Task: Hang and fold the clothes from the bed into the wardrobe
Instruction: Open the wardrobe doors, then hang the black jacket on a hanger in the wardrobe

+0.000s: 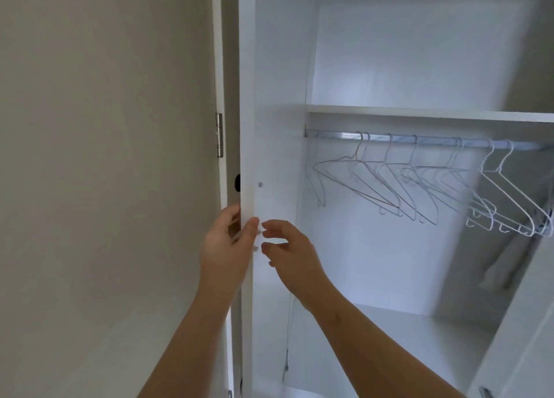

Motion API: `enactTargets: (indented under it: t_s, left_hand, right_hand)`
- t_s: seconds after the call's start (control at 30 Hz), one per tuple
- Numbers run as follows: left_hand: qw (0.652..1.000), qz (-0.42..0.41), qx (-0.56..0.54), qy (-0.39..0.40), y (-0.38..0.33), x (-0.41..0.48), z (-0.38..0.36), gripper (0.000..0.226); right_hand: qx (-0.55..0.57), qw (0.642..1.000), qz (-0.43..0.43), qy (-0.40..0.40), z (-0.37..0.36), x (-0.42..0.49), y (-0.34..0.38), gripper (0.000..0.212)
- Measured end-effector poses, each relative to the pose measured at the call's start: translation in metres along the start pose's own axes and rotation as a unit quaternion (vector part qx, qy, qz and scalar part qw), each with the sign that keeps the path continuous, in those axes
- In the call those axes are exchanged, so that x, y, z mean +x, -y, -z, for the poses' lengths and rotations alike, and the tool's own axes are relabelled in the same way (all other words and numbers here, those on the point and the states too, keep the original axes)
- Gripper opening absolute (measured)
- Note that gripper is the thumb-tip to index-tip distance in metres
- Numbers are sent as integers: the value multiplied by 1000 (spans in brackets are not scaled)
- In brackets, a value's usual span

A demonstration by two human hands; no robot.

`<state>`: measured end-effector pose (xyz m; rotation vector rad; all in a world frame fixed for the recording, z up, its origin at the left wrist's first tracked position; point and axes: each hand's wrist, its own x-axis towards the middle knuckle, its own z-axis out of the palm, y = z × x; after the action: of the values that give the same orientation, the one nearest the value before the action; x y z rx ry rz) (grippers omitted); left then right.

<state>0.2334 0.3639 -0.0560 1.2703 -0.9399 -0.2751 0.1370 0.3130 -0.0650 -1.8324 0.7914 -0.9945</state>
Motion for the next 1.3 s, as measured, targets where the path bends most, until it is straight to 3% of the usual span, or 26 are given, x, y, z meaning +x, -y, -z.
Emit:
enactTargets:
  t_s: [0.1,0.23,0.37,0.47,0.53,0.63,0.83,1.1,1.3]
  left_hand:
    - [997,0,53,-47,-5,-13,-4,37]
    - [964,-164,146,-150,-11,-35,-19,39]
    - [987,-142,75,-19,-16,-66,-54,25]
    - [992,-51,53,102,-18,-95,-89,20]
    - [978,4,51,202,-20,-124,-116,17]
    - [927,72,54,364,-26,-186,-154,18]
    - [830,56,56,552,-56,-358,-187,21]
    - [667,32,41,743,-104,-588,-142,16]
    - [548,5,26,836,-140,-732,-81,13]
  right_hand:
    - [10,1000,-12,-25,10,-7,-5,29]
    - [20,995,-34,-96,34,-25,-17,24]
    - [10,984,-63,-166,67,-60,-33,23]
    - [-11,971,-98,-217,97,-97,-44,21]
    - [-24,956,-128,-264,123,-131,-51,21]
    - [-22,917,-176,-359,161,-204,-59,21]
    - [-32,801,-267,-535,197,-398,-61,18]
    - [-28,627,-376,-681,163,-657,-20,27]
    - [-27,498,-421,-757,105,-809,30,22]
